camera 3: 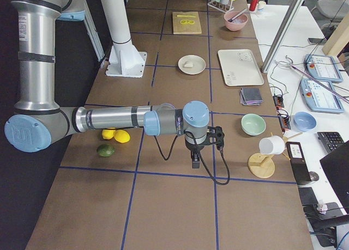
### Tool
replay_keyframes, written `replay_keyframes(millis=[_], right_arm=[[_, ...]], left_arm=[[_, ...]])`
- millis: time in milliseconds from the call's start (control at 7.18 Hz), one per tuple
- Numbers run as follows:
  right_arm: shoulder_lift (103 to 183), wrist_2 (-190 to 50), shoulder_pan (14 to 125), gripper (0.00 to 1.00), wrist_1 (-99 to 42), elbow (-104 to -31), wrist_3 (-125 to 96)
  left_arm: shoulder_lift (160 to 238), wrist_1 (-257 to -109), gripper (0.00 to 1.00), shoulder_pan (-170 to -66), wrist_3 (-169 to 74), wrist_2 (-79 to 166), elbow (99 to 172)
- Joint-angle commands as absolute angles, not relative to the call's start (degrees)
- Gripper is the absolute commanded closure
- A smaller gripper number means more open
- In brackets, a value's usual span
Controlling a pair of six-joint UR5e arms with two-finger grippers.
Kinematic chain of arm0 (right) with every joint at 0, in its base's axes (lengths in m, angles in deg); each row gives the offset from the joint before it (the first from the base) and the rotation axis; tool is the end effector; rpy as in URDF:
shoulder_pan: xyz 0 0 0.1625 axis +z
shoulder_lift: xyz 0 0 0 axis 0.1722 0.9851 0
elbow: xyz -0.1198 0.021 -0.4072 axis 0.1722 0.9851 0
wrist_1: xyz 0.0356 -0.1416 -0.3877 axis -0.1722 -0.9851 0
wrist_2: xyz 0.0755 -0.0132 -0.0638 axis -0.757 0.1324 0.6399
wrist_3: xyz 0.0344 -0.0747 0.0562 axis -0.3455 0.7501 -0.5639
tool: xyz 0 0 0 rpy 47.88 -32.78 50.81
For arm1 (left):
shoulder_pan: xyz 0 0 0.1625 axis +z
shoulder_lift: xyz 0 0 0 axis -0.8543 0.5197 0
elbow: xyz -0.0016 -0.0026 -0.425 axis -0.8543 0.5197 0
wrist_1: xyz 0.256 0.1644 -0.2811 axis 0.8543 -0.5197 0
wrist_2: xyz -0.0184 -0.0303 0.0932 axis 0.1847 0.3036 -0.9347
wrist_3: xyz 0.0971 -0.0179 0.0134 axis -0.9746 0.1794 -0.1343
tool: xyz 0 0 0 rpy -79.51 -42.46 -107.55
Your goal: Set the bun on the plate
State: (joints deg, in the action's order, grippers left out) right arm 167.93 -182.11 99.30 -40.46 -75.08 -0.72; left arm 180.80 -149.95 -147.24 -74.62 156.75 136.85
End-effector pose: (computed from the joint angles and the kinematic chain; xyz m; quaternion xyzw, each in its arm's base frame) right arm 0.0580 -0.4645 0.6041 0.0454 -0.3826 -0.0080 0.9227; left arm -0.0508 -0.4975 0.6404 0.0100 0.3796 0.1000 0.9197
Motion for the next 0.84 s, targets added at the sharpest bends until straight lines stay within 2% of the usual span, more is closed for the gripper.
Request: replay_keyframes(millis=[0,696], right_arm=[[167.9,-181.9,99.3,0.00,-40.4,-75.2,-0.7],[167.7,-181.8,99.2,0.00,-40.4,-75.1,-0.6]], left_arm=[[179.9,-150.4,0.00,-147.5,-71.7,156.8,136.6],[179.4,-150.4,0.00,-148.8,-70.7,156.7,136.1]])
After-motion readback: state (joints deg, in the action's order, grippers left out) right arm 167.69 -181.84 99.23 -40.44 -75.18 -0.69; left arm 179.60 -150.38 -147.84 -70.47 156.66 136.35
